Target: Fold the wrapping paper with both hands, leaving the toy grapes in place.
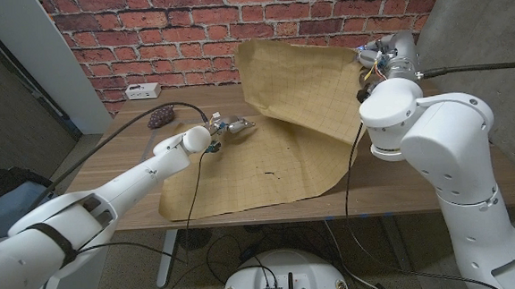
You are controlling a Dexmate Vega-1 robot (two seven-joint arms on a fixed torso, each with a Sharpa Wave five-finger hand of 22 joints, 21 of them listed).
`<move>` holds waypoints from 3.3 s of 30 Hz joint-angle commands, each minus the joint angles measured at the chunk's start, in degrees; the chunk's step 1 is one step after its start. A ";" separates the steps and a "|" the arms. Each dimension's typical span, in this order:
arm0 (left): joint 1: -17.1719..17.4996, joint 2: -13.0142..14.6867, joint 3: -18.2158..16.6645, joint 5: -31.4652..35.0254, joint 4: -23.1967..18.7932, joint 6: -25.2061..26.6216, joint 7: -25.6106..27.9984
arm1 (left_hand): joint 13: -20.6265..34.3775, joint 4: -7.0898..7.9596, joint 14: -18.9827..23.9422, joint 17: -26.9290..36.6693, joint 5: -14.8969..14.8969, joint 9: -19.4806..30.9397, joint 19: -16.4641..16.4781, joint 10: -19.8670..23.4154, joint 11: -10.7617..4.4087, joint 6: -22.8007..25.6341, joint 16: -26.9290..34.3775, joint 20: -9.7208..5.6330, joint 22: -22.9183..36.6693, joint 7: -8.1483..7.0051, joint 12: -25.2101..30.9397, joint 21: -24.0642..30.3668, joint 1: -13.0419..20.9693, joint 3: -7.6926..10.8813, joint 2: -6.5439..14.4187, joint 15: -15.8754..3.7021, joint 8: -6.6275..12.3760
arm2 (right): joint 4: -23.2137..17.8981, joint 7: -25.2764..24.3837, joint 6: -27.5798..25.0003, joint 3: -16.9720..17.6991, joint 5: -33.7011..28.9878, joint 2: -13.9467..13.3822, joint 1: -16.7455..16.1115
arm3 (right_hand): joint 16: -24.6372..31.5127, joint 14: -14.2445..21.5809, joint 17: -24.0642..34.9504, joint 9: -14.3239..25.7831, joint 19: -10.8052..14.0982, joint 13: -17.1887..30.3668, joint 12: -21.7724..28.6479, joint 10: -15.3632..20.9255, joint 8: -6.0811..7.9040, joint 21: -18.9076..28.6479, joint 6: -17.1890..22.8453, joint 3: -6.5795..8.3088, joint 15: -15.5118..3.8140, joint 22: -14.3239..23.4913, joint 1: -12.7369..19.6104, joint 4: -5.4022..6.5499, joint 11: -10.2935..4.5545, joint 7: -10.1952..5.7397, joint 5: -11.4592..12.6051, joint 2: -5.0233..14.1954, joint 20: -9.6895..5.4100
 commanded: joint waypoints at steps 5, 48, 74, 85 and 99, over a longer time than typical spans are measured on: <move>-0.63 -1.06 0.50 0.08 3.26 -3.35 -0.52 | 0.19 0.14 0.64 0.29 0.04 0.26 4.20 0.49 0.09 0.67 -0.01 3.46 0.21 -0.01 0.06 0.53 -0.44 0.09 0.18 0.20 0.18 | 2.25 5.04 0.57 9.33 17.46 5.34 0.33 | -0.67 1.17 -0.52 -0.12 0.46 4.70 2.64 5.77 -0.60 1.13 -0.22 0.60 -1.01 -0.28 0.77 -0.06 3.89 0.35 0.80 0.01 -0.15; 10.39 4.56 -5.37 8.58 -21.92 12.31 16.31 | 0.19 -0.52 6.60 0.37 0.19 0.28 6.38 3.13 0.03 2.64 0.86 9.57 0.28 -0.29 -0.23 1.01 1.55 2.59 2.48 0.74 0.06 | 9.74 20.45 52.28 12.72 25.58 -11.10 -15.14 | -7.96 5.26 -8.26 1.10 0.81 3.95 0.80 4.00 -3.13 7.06 -2.03 0.54 -2.30 -2.06 1.36 0.26 4.27 0.60 0.05 1.21 -2.11; 19.48 15.56 -9.88 15.02 -44.32 19.65 11.44 | 0.55 -4.95 30.04 0.40 -0.31 0.46 26.81 24.73 -0.95 25.63 2.05 7.67 0.56 -0.02 3.08 6.66 6.06 7.62 1.10 -3.33 3.52 | 6.53 11.07 53.68 4.88 12.91 -11.89 -15.33 | -8.64 5.88 -6.27 1.41 0.08 4.17 1.16 4.35 -3.54 8.88 -1.45 0.65 -2.41 -2.55 1.36 0.16 4.38 0.64 -0.14 0.89 -2.10; 23.45 19.63 -14.26 10.67 -49.24 18.91 7.18 | 0.86 -6.67 38.71 0.79 1.26 0.55 29.68 33.76 -0.46 35.03 2.65 6.79 0.80 1.68 3.92 7.55 11.71 11.67 1.59 -3.38 3.74 | 8.12 12.47 56.97 1.11 7.44 -9.64 -15.29 | -10.29 6.11 -7.34 1.31 -0.09 3.38 0.61 4.06 -4.19 10.01 -1.76 0.61 -2.32 -2.69 1.16 0.34 4.16 0.56 -0.42 1.14 -2.39; 20.86 22.72 -11.47 11.24 -54.12 26.17 -7.76 | 1.05 -6.78 43.62 0.47 2.15 0.55 31.39 37.36 1.51 40.87 2.50 3.79 1.24 2.93 3.23 8.70 14.80 12.72 1.07 -4.39 3.14 | 10.61 15.47 67.15 -2.04 1.40 -4.33 -19.66 | -11.70 6.91 -8.23 1.38 -0.01 2.67 0.25 3.86 -4.68 11.33 -1.80 0.58 -2.57 -2.82 1.39 0.23 4.20 0.65 -0.87 1.30 -2.94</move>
